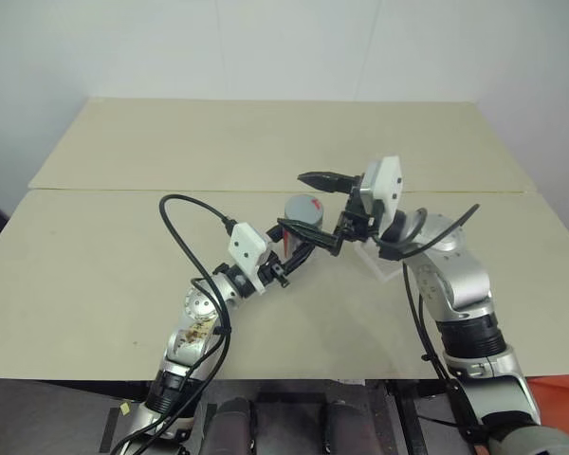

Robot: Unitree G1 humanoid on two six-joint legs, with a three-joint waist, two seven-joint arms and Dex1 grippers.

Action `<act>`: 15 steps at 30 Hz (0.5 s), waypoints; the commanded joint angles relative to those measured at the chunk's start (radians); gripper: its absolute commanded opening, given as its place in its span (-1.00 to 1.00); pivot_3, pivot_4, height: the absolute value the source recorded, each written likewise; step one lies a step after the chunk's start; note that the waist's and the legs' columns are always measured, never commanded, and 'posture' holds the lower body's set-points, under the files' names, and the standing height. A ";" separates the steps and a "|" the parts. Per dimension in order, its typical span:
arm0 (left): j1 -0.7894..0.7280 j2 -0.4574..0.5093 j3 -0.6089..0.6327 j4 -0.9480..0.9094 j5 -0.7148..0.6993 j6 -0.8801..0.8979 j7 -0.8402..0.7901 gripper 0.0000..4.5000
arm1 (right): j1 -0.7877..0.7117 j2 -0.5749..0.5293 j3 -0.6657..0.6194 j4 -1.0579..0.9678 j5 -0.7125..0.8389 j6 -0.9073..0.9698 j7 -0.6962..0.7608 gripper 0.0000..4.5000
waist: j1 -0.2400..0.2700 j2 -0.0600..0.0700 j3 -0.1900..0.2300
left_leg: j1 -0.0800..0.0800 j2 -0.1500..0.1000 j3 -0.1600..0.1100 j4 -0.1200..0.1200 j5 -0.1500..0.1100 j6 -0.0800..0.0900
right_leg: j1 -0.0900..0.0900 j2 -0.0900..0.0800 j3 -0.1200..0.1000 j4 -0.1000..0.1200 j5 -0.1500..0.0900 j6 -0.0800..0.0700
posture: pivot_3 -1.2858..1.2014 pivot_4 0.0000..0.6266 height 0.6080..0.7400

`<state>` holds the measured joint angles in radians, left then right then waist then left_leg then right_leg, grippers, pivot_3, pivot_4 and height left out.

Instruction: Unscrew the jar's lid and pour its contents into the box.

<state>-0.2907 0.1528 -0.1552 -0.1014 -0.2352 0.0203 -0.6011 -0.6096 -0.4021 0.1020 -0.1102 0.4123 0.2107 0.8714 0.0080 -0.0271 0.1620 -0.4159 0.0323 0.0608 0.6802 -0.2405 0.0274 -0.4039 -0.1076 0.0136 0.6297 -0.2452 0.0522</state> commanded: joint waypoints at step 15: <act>0.010 0.004 0.010 0.016 -0.013 -0.069 -0.027 -0.05 | 0.077 -0.081 -0.094 -0.087 0.037 -0.022 0.051 0.99 | 0.000 0.000 0.000 | 0.000 0.000 0.000 0.000 0.000 0.000 | 0.000 0.000 0.000 0.000 0.000 0.000 | 0.03 -0.52 1.00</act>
<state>-0.2754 0.1594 -0.1507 -0.0630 -0.2371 -0.0163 -0.6207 -0.5315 -0.4669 0.0499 -0.1520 0.4341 0.2103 0.9151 0.0084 -0.0272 0.1620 -0.4158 0.0323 0.0607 0.6803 -0.2404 0.0274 -0.4038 -0.1076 0.0136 0.6298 -0.2452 0.0522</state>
